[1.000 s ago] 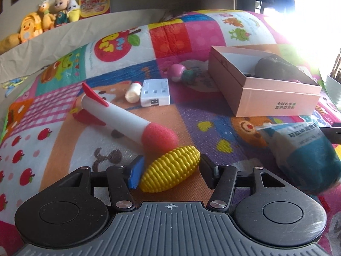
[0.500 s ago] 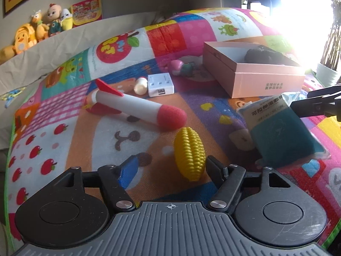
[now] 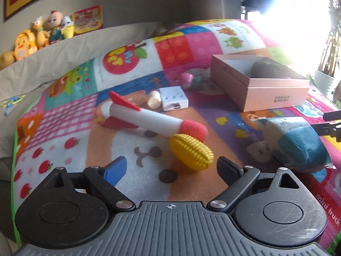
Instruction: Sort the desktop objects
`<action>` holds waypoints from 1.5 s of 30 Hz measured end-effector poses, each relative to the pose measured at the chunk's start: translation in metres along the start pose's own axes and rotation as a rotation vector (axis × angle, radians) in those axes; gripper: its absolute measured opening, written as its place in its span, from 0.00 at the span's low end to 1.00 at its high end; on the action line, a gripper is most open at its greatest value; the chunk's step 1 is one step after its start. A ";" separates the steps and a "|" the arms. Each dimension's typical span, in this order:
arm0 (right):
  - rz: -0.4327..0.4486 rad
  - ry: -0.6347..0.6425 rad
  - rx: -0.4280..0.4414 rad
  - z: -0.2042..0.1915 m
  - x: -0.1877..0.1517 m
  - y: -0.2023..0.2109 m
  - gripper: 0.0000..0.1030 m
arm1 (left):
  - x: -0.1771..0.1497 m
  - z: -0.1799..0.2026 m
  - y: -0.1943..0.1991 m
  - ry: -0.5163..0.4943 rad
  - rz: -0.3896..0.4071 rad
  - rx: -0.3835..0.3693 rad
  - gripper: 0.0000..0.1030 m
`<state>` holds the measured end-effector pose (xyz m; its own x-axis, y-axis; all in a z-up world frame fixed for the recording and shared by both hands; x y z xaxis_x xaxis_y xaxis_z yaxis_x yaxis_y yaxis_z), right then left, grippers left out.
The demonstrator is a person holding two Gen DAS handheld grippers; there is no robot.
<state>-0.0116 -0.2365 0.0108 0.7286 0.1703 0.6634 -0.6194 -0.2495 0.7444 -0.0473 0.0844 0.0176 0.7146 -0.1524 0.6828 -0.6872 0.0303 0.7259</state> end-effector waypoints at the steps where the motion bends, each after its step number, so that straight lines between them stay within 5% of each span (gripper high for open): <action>1: -0.001 -0.006 0.005 0.001 0.000 0.000 1.00 | 0.003 0.002 -0.004 -0.021 -0.003 -0.007 0.92; 6: 0.010 -0.028 0.013 0.004 0.000 0.000 1.00 | 0.013 0.013 -0.020 -0.008 -0.082 -0.128 0.92; 13: 0.002 -0.114 0.052 0.017 0.001 -0.002 1.00 | 0.007 0.048 -0.012 -0.045 -0.075 -0.272 0.88; 16: -0.006 -0.158 0.063 0.024 0.001 -0.004 1.00 | 0.008 0.054 -0.009 -0.050 -0.060 -0.245 0.88; 23: -0.001 -0.157 0.061 0.023 0.000 -0.003 1.00 | 0.009 0.036 -0.001 0.074 -0.007 0.007 0.92; 32: 0.005 -0.140 0.050 0.019 0.001 -0.002 1.00 | 0.004 0.037 -0.021 0.147 -0.114 0.026 0.92; 40: 0.006 -0.133 0.044 0.018 0.000 -0.002 1.00 | -0.026 0.048 0.003 0.097 -0.090 0.004 0.91; 43: 0.004 -0.130 0.046 0.018 0.001 -0.002 1.00 | -0.027 0.042 0.006 0.114 -0.082 0.018 0.72; 45: 0.002 -0.127 0.041 0.017 0.001 -0.002 1.00 | -0.025 0.041 0.009 0.116 -0.078 0.019 0.70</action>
<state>-0.0044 -0.2520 0.0083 0.7599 0.0481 0.6483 -0.6108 -0.2888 0.7373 -0.0768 0.0483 0.0032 0.7758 -0.0385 0.6298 -0.6302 0.0038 0.7764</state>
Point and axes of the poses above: each gripper's, at about its wrist camera, not at the fingertips, and y roughly against the way its jaws point, z to its right, x to its top, the point moved 1 cm from there along -y, roughly the way its jaws point, and after that the axes turned 12 degrees about -z, right-handed, at the moved point
